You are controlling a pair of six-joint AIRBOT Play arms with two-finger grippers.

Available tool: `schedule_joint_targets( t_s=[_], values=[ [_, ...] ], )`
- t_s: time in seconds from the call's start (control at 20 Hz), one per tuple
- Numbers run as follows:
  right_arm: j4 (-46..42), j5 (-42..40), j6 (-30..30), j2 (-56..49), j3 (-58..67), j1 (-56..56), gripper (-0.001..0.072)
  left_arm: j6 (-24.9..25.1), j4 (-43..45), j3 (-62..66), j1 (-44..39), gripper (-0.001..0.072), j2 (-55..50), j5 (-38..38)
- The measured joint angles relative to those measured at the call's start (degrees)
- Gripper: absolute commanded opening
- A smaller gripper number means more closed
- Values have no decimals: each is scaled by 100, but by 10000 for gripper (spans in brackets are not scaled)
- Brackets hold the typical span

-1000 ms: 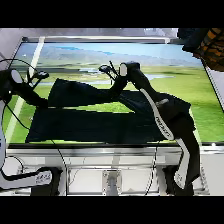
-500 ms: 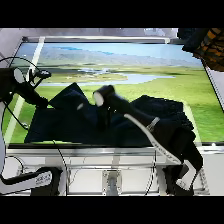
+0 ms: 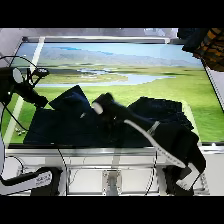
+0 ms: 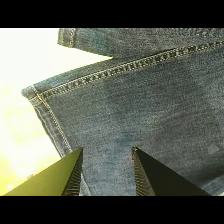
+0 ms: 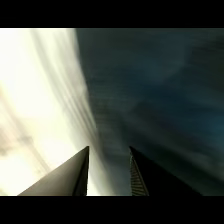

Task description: Fold the clothes and pants, and hang the long-sleeved shirts on hangers.

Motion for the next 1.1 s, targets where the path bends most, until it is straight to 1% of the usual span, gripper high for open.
schedule_joint_targets(
  t_s=[0.1, 0.2, 0.3, 0.4, 0.55, 0.75, 0.95, 1.1],
  values=[
    [-68, -385, 0, 46, 63, -592, 344, -33, 0, 0, 0, 355, 0, 74],
    [238, -1010, 20, 66, 111, -1202, 345, -129, -57, 0, 0, 355, 0, 245],
    [949, -1718, -39, 63, 140, -1639, 344, -352, -216, 0, 0, 356, 0, 560],
    [1871, -2485, -310, -35, 195, -1814, 343, -660, -404, 0, -4, 355, 0, 852],
    [2551, -3379, -503, -459, 420, -1733, 343, -1069, -621, 0, -4, 355, 0, 1067],
    [3132, -3762, -398, -1373, 1082, -1530, 333, -1353, -737, 0, -4, 355, 0, 1032],
    [3722, -3689, -280, -2090, 1744, -1392, 305, -1449, -772, 0, -4, 354, 0, 929],
    [3891, -3696, -105, -2367, 1952, -1344, 305, -1473, -789, 0, -4, 354, 0, 866]
  ],
)
